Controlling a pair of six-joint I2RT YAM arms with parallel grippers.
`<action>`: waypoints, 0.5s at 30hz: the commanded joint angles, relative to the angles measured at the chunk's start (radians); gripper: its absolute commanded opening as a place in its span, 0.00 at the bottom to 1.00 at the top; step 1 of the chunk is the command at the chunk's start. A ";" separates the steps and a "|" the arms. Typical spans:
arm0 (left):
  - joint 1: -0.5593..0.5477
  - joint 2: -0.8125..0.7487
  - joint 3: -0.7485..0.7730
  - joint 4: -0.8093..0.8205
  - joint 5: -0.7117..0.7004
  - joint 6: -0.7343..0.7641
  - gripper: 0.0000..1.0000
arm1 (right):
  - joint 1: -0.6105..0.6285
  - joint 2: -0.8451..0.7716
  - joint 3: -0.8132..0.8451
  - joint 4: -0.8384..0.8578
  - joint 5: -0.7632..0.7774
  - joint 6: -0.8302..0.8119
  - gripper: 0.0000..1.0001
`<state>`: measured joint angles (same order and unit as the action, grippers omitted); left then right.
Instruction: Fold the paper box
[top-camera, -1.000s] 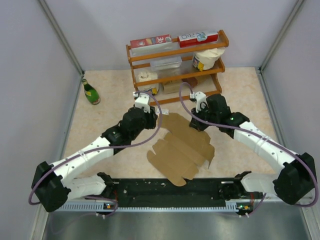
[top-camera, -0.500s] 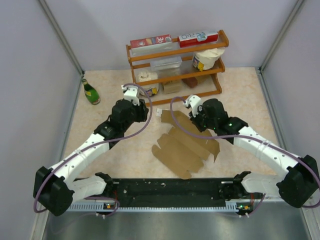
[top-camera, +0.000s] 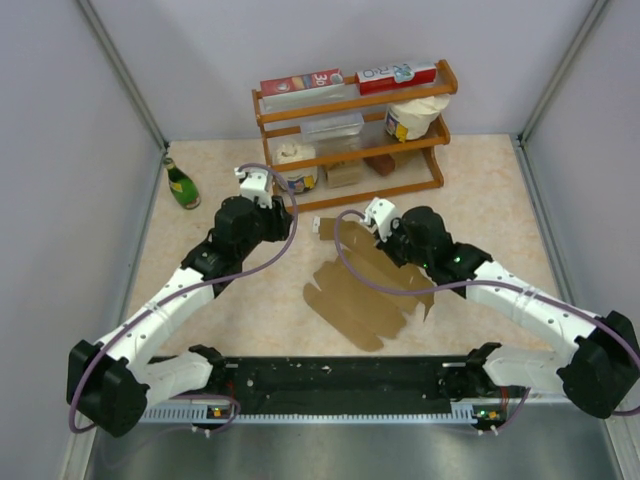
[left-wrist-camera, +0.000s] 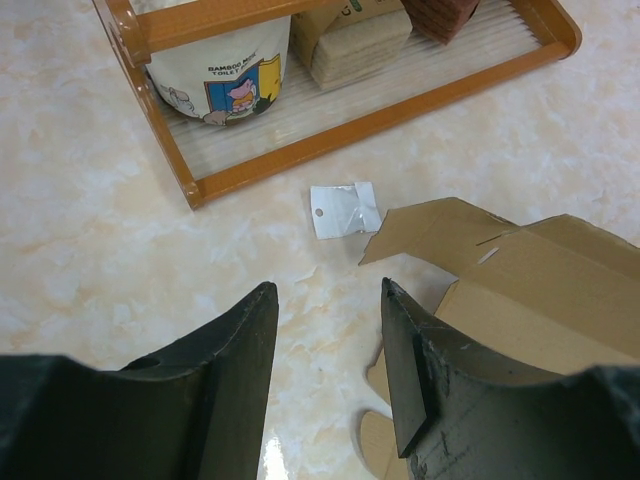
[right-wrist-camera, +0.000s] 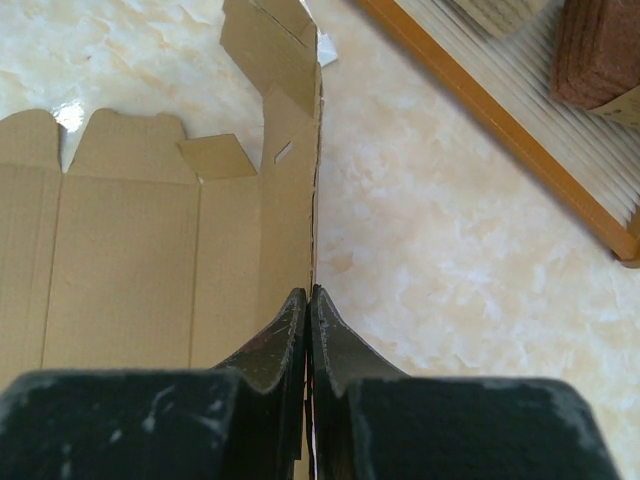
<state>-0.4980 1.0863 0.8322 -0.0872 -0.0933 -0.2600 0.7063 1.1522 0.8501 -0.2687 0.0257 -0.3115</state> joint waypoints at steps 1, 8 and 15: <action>0.010 -0.026 -0.001 0.037 0.030 -0.005 0.50 | 0.013 -0.042 -0.045 0.124 0.016 -0.012 0.00; 0.019 0.009 0.018 0.049 0.064 -0.010 0.50 | 0.013 -0.062 -0.088 0.185 0.082 -0.027 0.00; 0.021 0.076 0.065 0.076 0.196 -0.004 0.49 | 0.013 -0.040 -0.086 0.163 0.004 -0.084 0.00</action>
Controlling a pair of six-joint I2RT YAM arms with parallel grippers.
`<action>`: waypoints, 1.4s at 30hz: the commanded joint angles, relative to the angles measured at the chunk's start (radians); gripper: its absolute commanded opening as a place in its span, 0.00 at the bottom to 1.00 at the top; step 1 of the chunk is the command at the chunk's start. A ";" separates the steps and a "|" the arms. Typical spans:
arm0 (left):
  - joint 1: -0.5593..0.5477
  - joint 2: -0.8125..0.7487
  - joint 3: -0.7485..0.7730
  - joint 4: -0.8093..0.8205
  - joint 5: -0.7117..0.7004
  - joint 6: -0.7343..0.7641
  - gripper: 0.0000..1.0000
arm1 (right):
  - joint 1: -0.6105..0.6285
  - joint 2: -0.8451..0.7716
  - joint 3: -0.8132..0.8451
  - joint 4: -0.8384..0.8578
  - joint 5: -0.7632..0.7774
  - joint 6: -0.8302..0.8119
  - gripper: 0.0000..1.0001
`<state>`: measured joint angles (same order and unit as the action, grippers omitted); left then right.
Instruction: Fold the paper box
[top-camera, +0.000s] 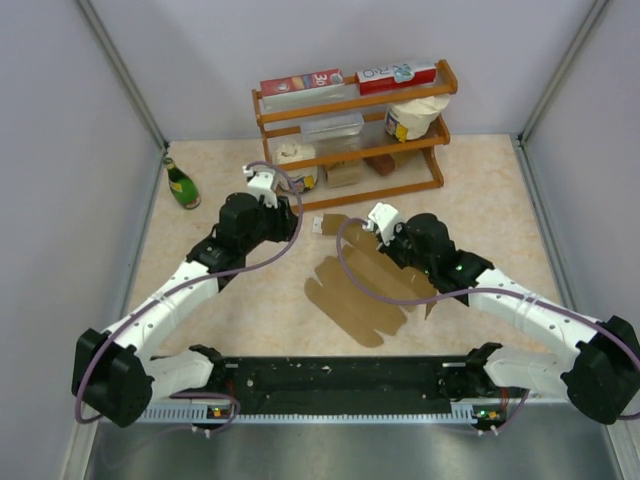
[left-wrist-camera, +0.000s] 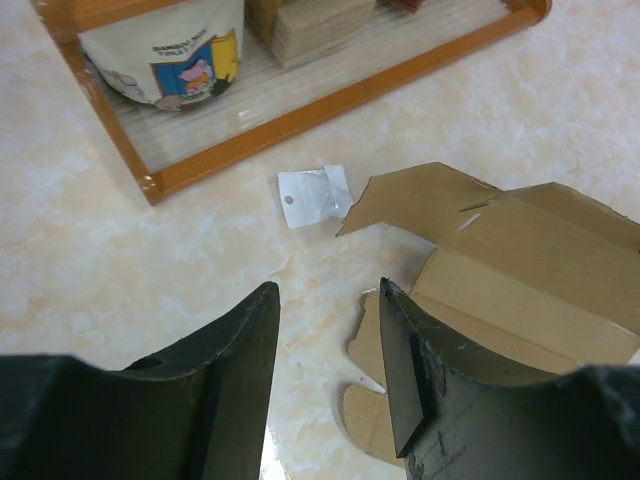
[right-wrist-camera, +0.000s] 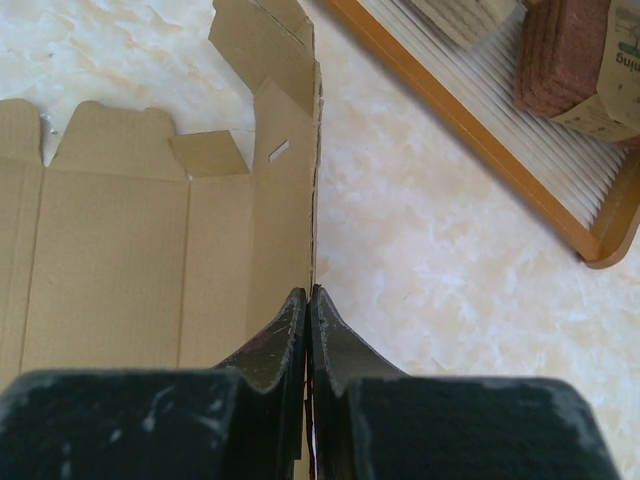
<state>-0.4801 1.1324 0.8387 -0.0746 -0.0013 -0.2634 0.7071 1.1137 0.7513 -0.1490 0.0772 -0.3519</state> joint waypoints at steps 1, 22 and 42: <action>0.005 0.042 0.065 0.065 0.127 0.004 0.49 | 0.012 -0.002 0.010 0.049 -0.060 -0.050 0.00; -0.046 0.294 0.160 0.159 0.270 0.013 0.28 | 0.014 -0.029 -0.017 0.057 -0.171 -0.059 0.00; -0.130 0.343 0.137 0.157 0.282 0.001 0.03 | 0.014 -0.032 -0.024 0.088 -0.165 -0.022 0.00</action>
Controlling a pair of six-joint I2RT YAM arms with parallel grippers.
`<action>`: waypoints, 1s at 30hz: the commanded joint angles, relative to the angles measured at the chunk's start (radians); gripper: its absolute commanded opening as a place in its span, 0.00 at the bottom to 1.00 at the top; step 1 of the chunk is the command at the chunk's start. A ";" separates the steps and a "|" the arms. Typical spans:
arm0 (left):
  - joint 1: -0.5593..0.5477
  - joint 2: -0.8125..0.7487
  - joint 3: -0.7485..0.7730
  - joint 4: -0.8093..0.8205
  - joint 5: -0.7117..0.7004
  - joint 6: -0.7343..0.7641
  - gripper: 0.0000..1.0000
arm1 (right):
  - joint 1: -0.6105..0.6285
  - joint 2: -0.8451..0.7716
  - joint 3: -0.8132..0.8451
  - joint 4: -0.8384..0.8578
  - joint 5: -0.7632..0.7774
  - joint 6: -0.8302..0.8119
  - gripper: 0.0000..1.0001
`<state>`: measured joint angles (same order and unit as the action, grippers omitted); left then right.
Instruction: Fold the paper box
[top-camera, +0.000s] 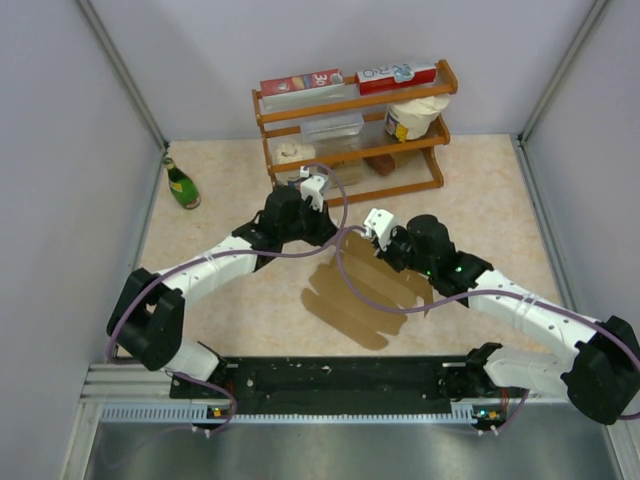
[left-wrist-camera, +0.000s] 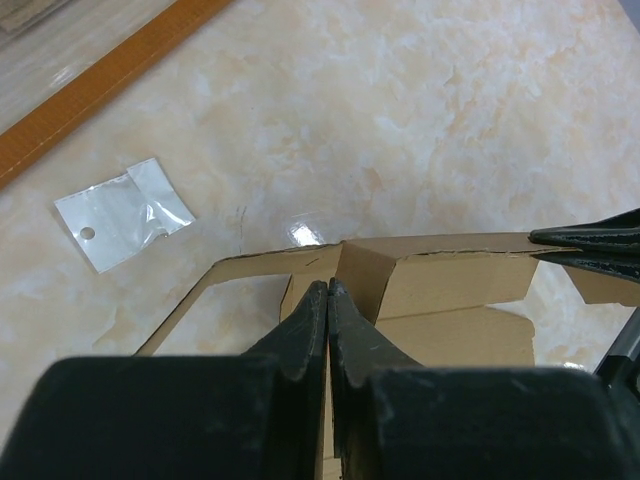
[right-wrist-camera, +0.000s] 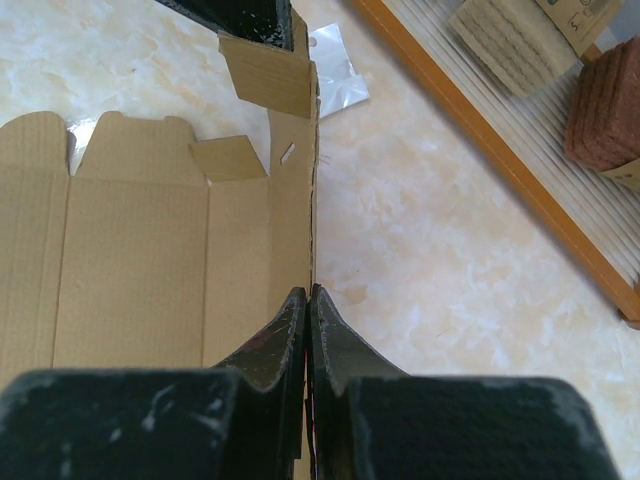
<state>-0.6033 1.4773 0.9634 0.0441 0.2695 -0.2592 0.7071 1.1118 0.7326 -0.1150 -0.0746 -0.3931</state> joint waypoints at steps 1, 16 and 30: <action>-0.012 0.000 0.009 0.039 0.013 -0.005 0.02 | 0.014 -0.032 -0.006 0.055 -0.011 0.019 0.00; -0.049 0.003 -0.020 0.059 0.050 -0.064 0.00 | 0.014 -0.029 -0.012 0.064 -0.013 0.030 0.00; -0.044 -0.043 -0.009 -0.019 -0.094 -0.023 0.00 | 0.014 -0.058 -0.065 0.089 -0.005 -0.093 0.00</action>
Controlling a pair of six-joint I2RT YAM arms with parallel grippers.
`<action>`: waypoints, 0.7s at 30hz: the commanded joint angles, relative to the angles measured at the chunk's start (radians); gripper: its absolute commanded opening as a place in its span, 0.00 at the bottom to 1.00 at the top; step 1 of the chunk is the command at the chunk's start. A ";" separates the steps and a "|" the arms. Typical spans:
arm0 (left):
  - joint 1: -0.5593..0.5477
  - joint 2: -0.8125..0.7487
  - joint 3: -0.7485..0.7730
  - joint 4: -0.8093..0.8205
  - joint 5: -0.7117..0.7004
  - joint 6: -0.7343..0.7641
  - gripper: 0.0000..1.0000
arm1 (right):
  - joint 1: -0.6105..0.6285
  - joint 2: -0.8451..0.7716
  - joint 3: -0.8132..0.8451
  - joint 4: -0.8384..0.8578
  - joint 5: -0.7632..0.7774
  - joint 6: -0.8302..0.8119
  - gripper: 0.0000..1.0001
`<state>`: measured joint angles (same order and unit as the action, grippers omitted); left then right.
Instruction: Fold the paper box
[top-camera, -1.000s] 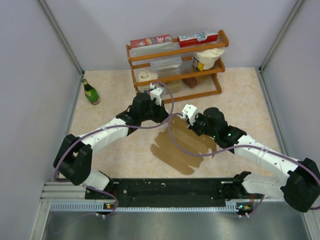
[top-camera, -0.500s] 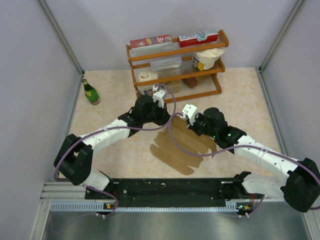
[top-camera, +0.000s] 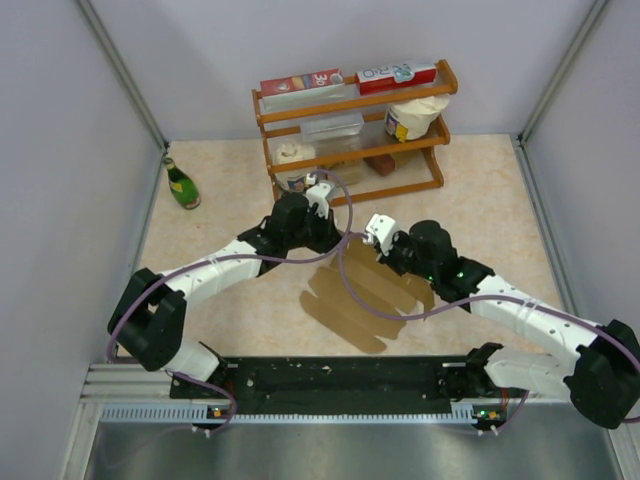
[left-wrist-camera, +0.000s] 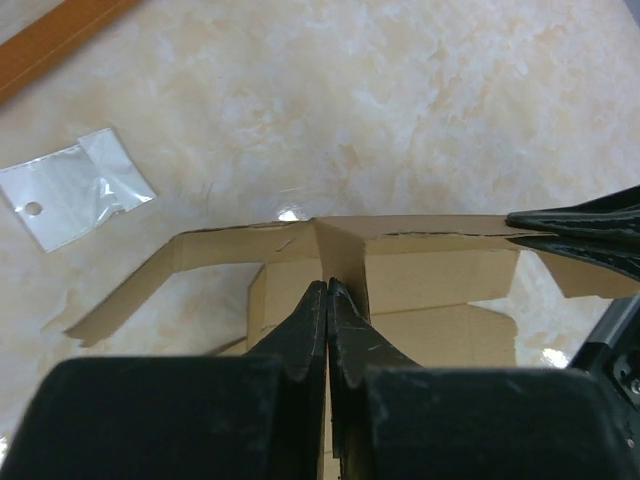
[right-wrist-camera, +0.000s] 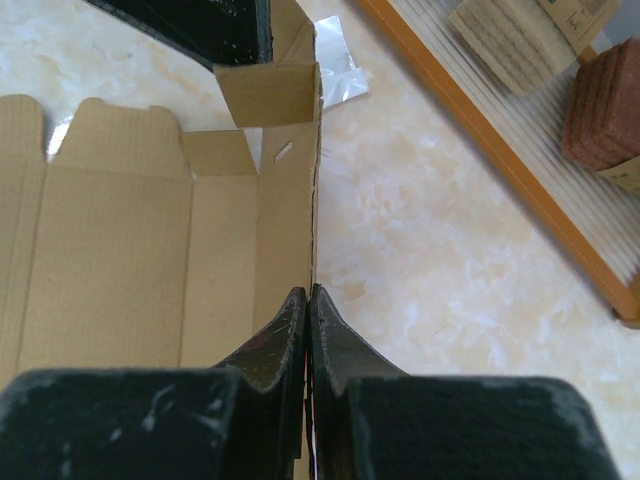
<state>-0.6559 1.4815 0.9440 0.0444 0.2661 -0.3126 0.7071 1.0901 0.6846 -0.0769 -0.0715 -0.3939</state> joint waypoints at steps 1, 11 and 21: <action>0.013 -0.058 0.009 -0.024 -0.105 0.043 0.00 | 0.014 -0.042 -0.025 0.055 -0.004 -0.120 0.00; 0.090 -0.111 0.001 -0.067 -0.156 0.073 0.00 | 0.017 -0.093 -0.123 0.137 -0.017 -0.371 0.00; 0.125 -0.084 0.097 -0.083 -0.163 0.122 0.00 | 0.057 -0.147 -0.246 0.325 0.050 -0.557 0.00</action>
<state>-0.5369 1.3773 0.9634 -0.0418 0.0906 -0.2268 0.7322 0.9718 0.4690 0.1066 -0.0628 -0.8330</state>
